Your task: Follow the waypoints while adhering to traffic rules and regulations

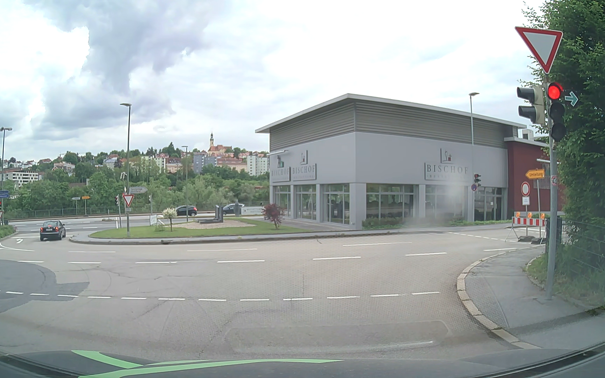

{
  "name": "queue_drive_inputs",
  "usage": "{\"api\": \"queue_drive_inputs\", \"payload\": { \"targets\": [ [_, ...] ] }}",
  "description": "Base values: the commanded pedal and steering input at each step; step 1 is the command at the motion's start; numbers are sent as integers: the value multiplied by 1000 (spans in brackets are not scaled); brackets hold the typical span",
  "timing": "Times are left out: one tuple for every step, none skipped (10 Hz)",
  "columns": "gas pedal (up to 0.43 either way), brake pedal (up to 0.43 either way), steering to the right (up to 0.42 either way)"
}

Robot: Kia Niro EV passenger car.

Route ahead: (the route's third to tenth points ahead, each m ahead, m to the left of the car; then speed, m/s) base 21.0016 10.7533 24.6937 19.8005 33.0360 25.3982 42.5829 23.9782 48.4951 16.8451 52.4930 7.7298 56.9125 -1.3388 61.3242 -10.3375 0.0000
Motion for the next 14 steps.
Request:
{"api": "queue_drive_inputs", "payload": {
  "targets": [
    [0, 366, 0],
    [0, 366, 0],
    [0, 366, 0],
    [0, 366, 0],
    [0, 366, 0],
    [0, 366, 0],
    [0, 366, 0],
    [0, 366, 0],
    [0, 366, 0],
    [0, 366, 0],
    [0, 366, 0],
    [0, 366, 0],
    [0, 366, 0],
    [0, 366, 0]
  ]
}}
